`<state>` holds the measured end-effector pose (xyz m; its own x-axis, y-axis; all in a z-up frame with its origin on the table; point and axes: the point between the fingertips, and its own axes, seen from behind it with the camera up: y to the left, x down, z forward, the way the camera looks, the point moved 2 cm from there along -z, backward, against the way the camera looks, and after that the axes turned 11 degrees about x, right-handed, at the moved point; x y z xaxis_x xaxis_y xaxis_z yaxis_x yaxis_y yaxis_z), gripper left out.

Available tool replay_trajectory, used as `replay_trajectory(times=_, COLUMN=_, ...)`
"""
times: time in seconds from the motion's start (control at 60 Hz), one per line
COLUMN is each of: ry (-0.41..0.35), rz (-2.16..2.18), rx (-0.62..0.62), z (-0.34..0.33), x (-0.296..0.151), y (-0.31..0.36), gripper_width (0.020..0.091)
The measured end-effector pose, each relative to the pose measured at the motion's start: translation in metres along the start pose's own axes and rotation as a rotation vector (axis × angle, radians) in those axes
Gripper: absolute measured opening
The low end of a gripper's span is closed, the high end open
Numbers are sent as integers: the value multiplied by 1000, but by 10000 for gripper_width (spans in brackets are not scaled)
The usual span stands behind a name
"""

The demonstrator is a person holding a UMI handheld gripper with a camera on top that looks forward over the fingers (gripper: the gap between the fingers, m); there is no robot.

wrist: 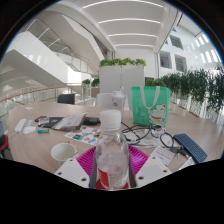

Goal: Pour water

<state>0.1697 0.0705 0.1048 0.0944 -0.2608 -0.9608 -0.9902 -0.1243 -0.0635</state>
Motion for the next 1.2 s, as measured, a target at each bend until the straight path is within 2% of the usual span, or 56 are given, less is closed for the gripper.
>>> replay_trajectory(times=0.067, ry=8, rz=10, rx=-13, z=5, x=13, y=3, gripper_width=462)
replay_trajectory(times=0.133, ry=49, rz=11, rx=-9, z=10, x=32, y=0, gripper_width=467)
replay_trajectory(times=0.167, ry=11, rz=36, rx=-12, z=9, x=25, y=-2, gripper_width=465)
replay_trajectory(times=0.233, ry=25, rz=75, rx=-5, z=8, x=28, y=-6, gripper_width=466)
replay_trajectory(times=0.35, ry=-5, rz=63, rx=-14, z=3, x=31, y=-3, gripper_width=466)
replay_trajectory(times=0.467, ry=18, rz=55, rx=-15, z=2, x=31, y=-3, gripper_width=483)
replay_trajectory(times=0.55, ry=51, rz=51, rx=-6, z=1, x=33, y=-3, gripper_width=542)
replay_trajectory(times=0.6, ry=113, rz=36, rx=24, z=-2, x=39, y=-9, gripper_width=597)
replay_trajectory(times=0.65, ry=179, rz=31, rx=58, z=-12, x=44, y=-13, gripper_width=749)
replay_trajectory(times=0.7, ry=185, rz=47, rx=69, z=-27, x=38, y=-14, gripper_width=838)
replay_trajectory(times=0.983, ry=244, rz=51, rx=176, z=-163, x=2, y=3, gripper_width=835)
replay_trajectory(times=1.2, ry=246, rz=65, rx=267, z=-246, x=-23, y=19, gripper_width=843)
